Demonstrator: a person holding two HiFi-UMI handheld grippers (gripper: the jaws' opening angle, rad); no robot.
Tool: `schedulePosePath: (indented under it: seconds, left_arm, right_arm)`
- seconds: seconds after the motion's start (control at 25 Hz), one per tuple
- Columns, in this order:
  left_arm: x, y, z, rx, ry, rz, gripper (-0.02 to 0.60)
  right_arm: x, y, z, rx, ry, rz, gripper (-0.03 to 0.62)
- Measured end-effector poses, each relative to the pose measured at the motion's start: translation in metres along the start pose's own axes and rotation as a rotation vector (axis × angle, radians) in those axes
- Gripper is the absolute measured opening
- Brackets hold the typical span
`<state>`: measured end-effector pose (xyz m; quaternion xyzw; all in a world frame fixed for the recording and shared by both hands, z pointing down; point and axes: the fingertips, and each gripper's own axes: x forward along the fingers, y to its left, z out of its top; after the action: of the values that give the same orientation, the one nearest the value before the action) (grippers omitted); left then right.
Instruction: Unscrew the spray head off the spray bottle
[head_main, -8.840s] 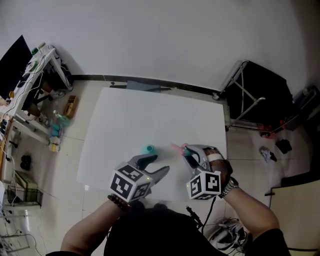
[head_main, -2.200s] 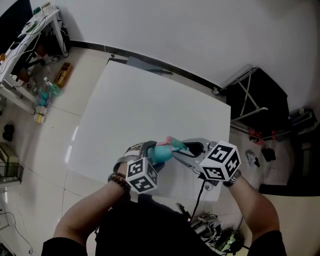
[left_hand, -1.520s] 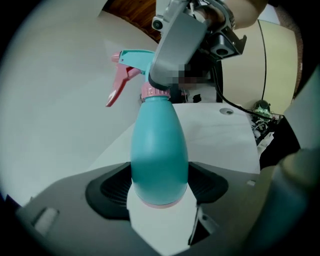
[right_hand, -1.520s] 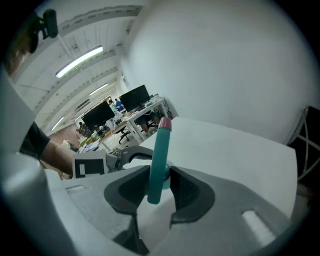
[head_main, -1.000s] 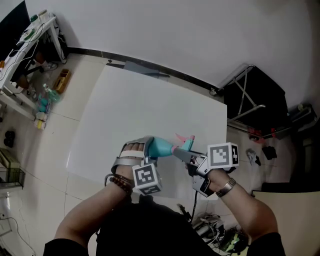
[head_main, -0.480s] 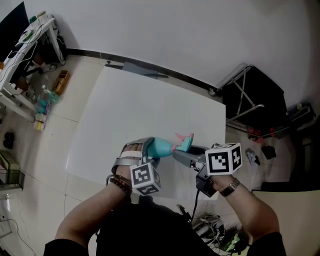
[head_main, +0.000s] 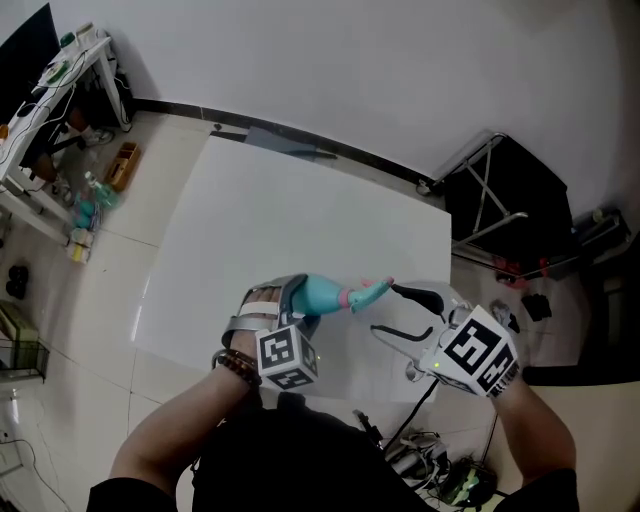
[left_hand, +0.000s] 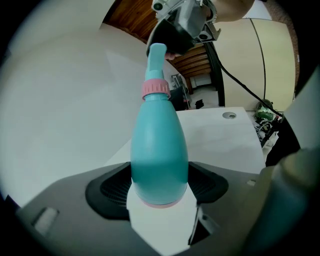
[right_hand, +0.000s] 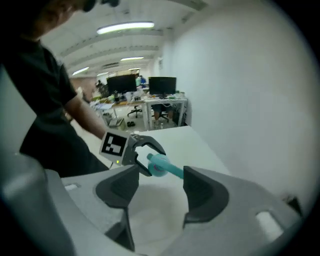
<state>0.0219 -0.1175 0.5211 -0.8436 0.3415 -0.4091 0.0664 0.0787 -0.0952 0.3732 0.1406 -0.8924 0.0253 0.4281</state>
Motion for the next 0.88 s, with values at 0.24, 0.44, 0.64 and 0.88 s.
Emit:
schedulePosePath:
  seconds: [0.24,0.44,0.64,0.88]
  left_arm:
    - [-0.001,-0.006,0.007,0.008,-0.04,-0.029,0.377]
    - [-0.002,-0.011,0.014,0.037,-0.063,-0.041,0.377]
    - [-0.005,-0.02,0.02,0.061,-0.081,-0.056,0.377]
    - [-0.008,-0.025,0.021,0.074,-0.088,-0.064,0.377]
  right_arm:
    - [-0.002,0.01,0.004,-0.626,0.147,-0.093,0.261]
    - [0.022,0.022,0.001,-0.728,0.217,-0.005,0.259]
    - [0.038,0.032,-0.018,-0.95,0.293,0.04,0.256]
    - [0.044,0.039,-0.021,-1.127,0.295,0.025,0.176]
